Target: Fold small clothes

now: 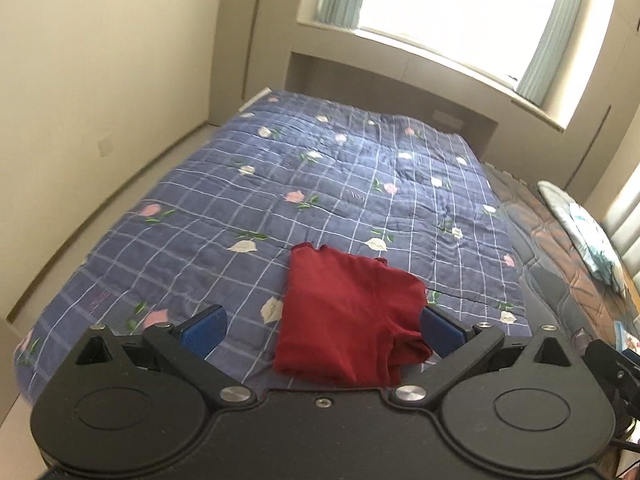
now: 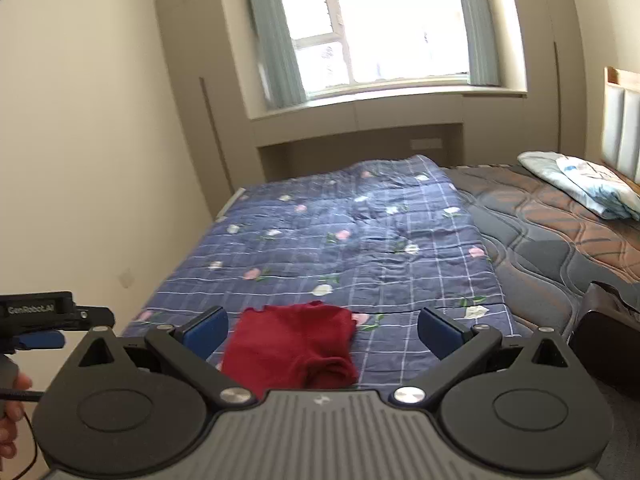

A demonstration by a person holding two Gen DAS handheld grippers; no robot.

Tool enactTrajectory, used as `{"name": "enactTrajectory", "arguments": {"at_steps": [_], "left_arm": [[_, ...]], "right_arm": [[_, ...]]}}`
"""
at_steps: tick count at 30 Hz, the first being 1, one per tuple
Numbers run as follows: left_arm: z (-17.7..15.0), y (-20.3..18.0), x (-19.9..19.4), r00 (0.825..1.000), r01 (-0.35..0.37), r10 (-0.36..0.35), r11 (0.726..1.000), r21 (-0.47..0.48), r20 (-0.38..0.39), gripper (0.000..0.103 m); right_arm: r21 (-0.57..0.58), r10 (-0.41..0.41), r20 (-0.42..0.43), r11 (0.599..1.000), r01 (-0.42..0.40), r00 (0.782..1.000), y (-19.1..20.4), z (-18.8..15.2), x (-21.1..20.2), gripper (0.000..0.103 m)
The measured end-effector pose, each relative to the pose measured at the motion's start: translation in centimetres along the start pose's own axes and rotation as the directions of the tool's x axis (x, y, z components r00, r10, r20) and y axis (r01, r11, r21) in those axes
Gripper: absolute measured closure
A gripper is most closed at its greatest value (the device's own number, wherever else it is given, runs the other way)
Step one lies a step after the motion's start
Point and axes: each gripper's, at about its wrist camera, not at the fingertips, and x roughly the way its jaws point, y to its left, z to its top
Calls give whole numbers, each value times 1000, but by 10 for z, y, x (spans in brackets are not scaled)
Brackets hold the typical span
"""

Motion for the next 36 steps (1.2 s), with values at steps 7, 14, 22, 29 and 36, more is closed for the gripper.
{"name": "enactTrajectory", "arguments": {"at_steps": [7,14,22,29,36], "left_arm": [[-43,3,-77,997,-51,50,999,10,62,1],[-76,14,-131,992,-107,105,994,27,65,1],[-97,31,-160,985,-163,161,986,24,59,1],[-111,45,-160,986,-162,159,985,62,49,1],[-111,57,-162,994,-107,104,988,112,34,1]], "right_arm": [[-45,59,-11,997,-59,998,9,-19,-54,0],[-42,65,-34,997,-66,997,15,-29,-84,0],[-63,81,-94,994,-87,992,34,-45,-94,0],[-61,57,-140,996,-66,988,53,-63,-96,0],[-27,8,-171,1000,-13,985,67,-74,-102,0]]}}
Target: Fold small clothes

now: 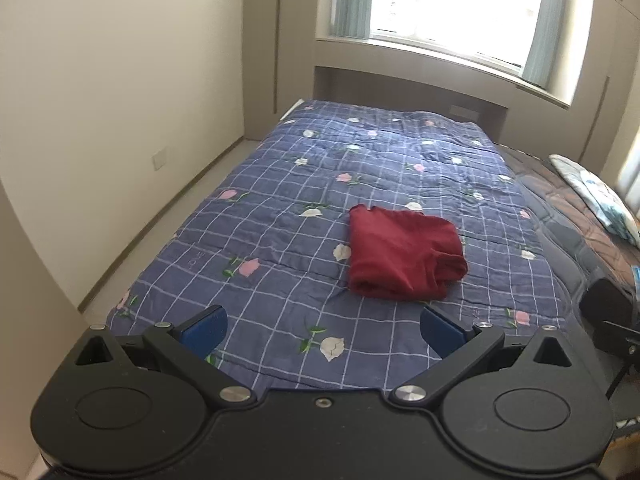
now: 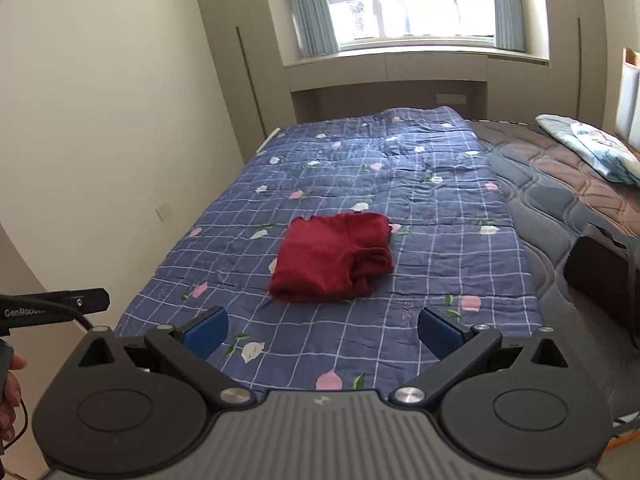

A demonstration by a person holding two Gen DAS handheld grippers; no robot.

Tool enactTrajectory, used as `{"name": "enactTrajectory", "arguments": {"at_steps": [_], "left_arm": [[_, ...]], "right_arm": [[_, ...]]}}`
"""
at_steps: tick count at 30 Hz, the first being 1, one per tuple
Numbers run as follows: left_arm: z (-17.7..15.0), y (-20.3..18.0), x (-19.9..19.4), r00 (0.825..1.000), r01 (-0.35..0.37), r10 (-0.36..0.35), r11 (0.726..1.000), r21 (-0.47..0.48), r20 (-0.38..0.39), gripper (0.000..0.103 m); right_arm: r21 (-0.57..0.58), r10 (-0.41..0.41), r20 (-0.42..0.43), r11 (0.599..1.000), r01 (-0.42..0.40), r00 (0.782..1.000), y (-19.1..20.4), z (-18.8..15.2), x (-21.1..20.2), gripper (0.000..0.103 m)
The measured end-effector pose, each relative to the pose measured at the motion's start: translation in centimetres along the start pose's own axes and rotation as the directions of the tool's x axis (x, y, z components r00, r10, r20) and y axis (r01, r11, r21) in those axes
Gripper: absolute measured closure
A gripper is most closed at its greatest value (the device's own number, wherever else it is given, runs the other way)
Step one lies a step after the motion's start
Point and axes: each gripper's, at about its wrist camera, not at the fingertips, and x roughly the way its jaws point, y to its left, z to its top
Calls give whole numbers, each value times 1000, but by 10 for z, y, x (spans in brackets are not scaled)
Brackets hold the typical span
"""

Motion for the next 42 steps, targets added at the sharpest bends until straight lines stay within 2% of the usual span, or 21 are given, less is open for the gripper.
{"name": "enactTrajectory", "arguments": {"at_steps": [14,30,42], "left_arm": [[-1,21,7,998,59,-58,998,30,-27,1],[-1,38,10,997,64,-63,998,22,-44,1],[-2,34,12,996,75,-73,997,27,-53,1]], "right_arm": [[11,-45,-9,999,46,999,21,-2,0,0],[7,-51,-11,999,51,999,33,-3,3,0],[13,-48,-18,999,48,999,30,-4,3,0]]}}
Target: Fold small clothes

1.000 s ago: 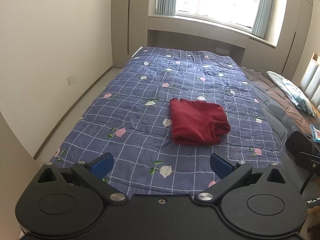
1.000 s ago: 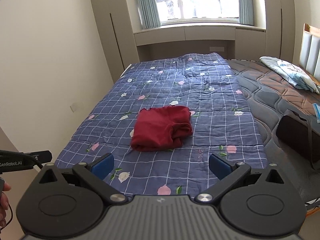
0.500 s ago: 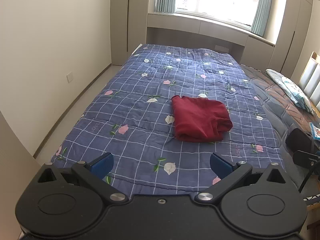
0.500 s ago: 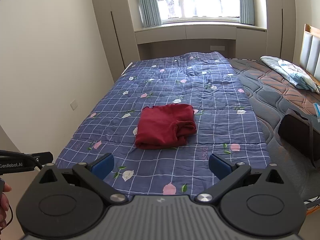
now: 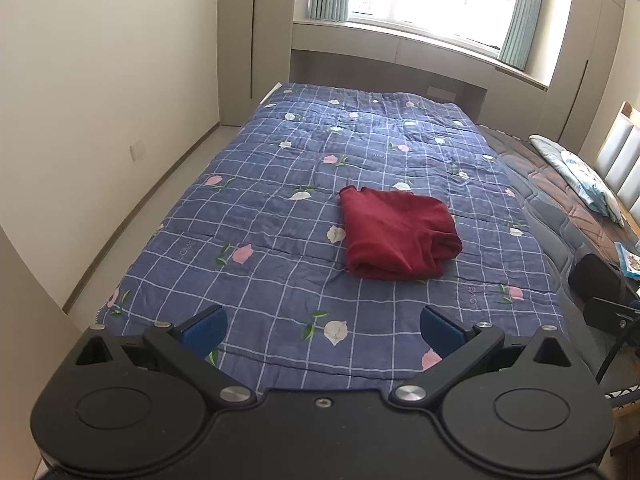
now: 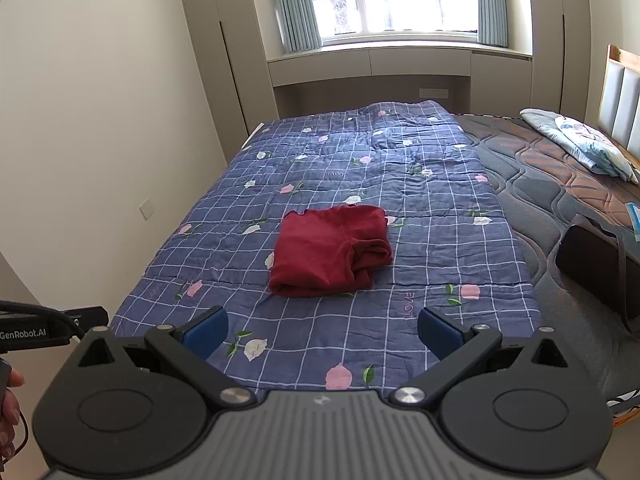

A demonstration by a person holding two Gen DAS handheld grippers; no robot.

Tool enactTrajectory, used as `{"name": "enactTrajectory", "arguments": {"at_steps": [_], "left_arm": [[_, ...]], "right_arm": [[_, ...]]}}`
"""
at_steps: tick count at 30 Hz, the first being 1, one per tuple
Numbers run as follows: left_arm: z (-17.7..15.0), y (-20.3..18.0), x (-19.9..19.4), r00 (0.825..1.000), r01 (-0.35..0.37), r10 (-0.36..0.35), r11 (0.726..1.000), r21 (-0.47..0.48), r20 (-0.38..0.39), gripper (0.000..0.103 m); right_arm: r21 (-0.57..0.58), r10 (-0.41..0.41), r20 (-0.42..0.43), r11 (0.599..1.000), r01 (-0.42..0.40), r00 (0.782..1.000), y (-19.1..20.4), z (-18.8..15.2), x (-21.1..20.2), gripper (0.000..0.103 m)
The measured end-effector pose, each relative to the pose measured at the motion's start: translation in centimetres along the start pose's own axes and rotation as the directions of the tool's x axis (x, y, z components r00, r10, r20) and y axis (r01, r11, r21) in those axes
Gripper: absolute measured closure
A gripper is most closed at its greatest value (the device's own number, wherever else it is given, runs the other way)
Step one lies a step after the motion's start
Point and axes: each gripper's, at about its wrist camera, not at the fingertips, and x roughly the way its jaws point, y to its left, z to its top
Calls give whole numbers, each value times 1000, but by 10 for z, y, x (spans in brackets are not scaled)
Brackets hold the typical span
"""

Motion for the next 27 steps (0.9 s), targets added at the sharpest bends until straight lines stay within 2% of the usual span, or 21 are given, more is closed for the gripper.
{"name": "enactTrajectory", "arguments": {"at_steps": [27], "left_arm": [[3,-1,-2,1000,-4,4,1000,15,8,1]], "right_arm": [[23,8,16,1000,-8,1000,-4,2,-2,0]]}}
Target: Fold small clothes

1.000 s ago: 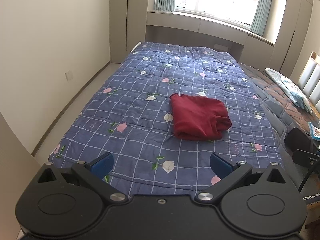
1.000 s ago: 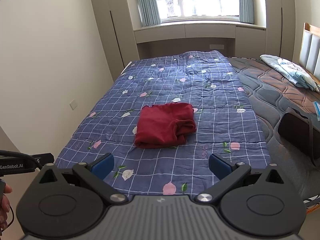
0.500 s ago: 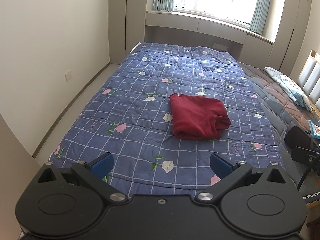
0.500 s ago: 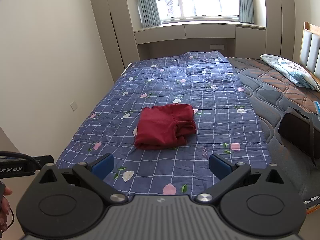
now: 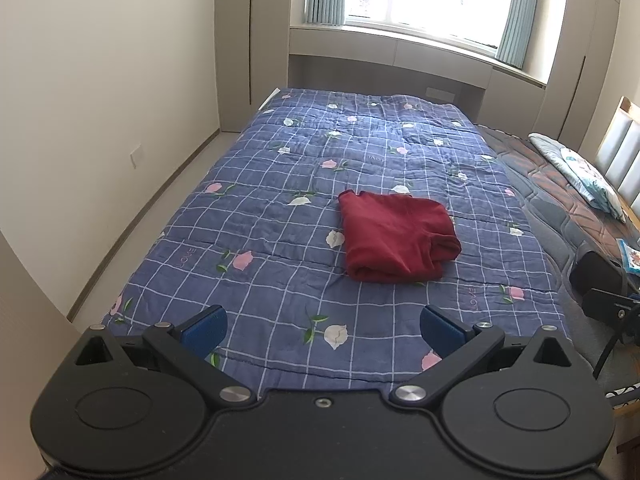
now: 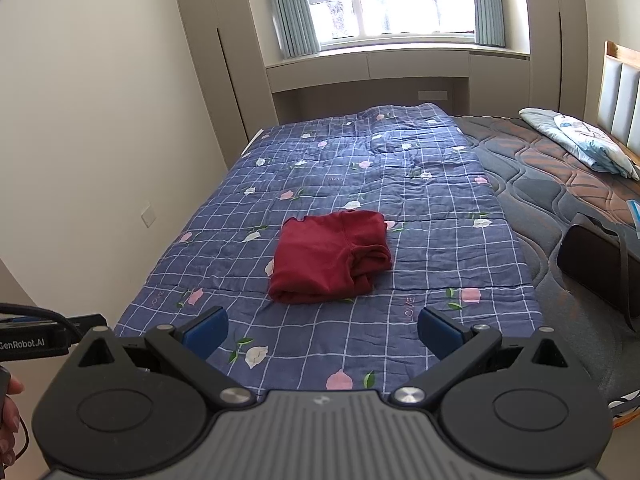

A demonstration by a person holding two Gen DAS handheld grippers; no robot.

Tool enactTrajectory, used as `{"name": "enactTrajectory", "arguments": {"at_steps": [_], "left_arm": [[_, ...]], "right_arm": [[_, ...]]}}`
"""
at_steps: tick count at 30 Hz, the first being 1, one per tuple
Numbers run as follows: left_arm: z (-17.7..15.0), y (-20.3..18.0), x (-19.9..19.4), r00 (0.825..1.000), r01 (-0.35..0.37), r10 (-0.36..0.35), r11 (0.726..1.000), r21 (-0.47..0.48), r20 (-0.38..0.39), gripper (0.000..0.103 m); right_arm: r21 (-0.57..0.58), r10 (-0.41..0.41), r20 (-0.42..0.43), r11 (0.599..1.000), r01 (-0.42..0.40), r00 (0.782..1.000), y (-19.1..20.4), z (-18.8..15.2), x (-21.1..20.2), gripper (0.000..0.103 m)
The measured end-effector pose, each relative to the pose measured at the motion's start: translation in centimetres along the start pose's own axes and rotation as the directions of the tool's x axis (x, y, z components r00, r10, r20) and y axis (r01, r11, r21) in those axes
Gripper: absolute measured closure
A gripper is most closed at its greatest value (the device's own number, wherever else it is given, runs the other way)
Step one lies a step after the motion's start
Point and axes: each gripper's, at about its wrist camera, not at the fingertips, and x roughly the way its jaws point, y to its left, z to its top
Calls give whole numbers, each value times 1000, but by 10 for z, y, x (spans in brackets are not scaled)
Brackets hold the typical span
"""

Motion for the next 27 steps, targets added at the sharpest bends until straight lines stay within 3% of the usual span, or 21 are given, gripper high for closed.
{"name": "enactTrajectory", "arguments": {"at_steps": [27], "left_arm": [[0,-2,1,1000,-2,2,1000,6,-2,1]], "right_arm": [[3,1,-6,1000,-1,1000,-1,1,2,0]]}}
